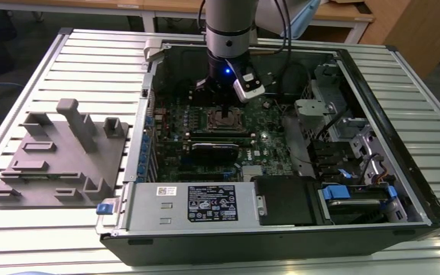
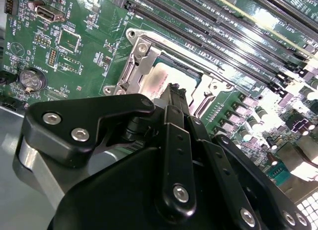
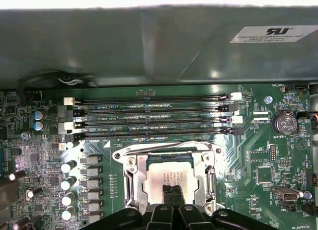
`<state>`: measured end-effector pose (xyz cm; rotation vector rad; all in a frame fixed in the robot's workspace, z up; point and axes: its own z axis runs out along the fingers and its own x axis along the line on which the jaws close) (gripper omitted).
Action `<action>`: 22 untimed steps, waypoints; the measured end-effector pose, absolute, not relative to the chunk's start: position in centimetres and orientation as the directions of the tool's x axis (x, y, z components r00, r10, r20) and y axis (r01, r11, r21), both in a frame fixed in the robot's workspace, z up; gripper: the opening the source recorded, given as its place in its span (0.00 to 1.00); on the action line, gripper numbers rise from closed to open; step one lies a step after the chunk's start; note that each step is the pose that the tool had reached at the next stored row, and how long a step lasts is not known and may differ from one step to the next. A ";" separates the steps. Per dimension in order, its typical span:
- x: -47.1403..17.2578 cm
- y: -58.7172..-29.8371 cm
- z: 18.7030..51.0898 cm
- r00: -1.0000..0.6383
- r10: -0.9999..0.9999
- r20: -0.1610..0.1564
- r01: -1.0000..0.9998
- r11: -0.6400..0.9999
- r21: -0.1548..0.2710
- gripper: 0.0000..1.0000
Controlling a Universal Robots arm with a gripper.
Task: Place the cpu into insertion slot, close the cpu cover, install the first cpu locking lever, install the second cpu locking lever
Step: 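Install the second cpu locking lever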
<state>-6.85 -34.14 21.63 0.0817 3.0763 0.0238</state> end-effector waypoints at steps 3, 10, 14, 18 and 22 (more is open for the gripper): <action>-6.9 -34.1 21.6 -0.997 0.053 -0.064 0.053 0.998 0.017 0.10; -6.8 -34.1 21.6 -0.997 0.053 -0.054 0.052 0.999 0.008 0.10; -6.9 -34.1 21.6 -0.997 0.053 -0.051 0.053 0.999 0.006 0.10; -6.8 -34.1 21.7 -0.997 0.053 -0.050 0.053 0.999 0.006 0.10; -6.9 -34.1 22.0 -0.997 0.053 -0.050 0.053 0.999 0.006 0.10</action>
